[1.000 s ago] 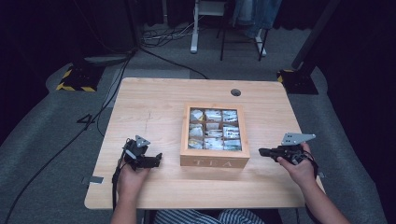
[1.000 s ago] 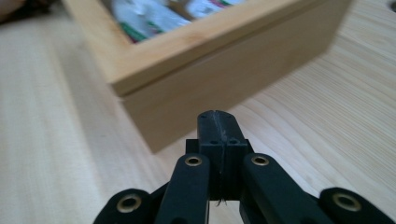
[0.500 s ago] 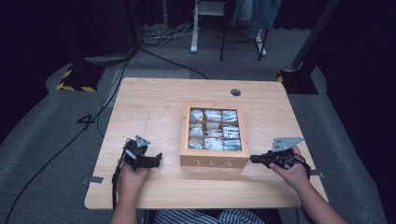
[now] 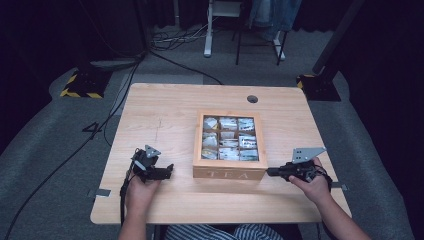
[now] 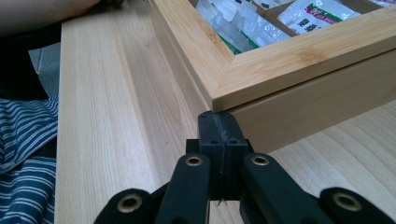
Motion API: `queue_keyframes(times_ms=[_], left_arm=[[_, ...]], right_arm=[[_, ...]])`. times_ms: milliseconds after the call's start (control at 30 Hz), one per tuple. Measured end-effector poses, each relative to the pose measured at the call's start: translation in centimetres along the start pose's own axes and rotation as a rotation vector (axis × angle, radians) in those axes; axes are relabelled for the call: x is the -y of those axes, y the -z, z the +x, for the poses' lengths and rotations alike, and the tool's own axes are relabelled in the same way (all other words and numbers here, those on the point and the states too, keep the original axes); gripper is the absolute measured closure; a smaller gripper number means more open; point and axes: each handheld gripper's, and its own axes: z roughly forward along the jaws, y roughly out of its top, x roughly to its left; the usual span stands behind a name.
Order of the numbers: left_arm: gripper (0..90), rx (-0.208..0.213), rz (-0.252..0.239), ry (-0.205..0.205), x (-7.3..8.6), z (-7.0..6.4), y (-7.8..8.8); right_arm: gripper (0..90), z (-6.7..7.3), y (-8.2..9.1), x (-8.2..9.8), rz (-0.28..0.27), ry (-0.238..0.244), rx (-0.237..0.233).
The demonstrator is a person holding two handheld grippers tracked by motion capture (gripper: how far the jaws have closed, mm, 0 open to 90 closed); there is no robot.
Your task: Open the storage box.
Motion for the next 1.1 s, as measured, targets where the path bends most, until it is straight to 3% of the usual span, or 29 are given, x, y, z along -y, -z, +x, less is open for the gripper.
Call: queue_keyframes(times_ms=[567,833,1100], left_arm=[[9.3,-0.001,0.004,0.004,0.0,0.0,0.0],[9.4,-0.001,0.003,0.005,0.0,0.0,0.0],[9.4,-0.001,0.003,0.004,0.0,0.0,0.0]], right_arm=[[90.0,0.5,1.4,-2.0,-0.089,-0.050,0.026],[90.0,0.5,2.0,-3.7,-0.103,-0.041,0.051],[90.0,0.1,2.7,-5.4,-0.157,-0.043,0.080]])
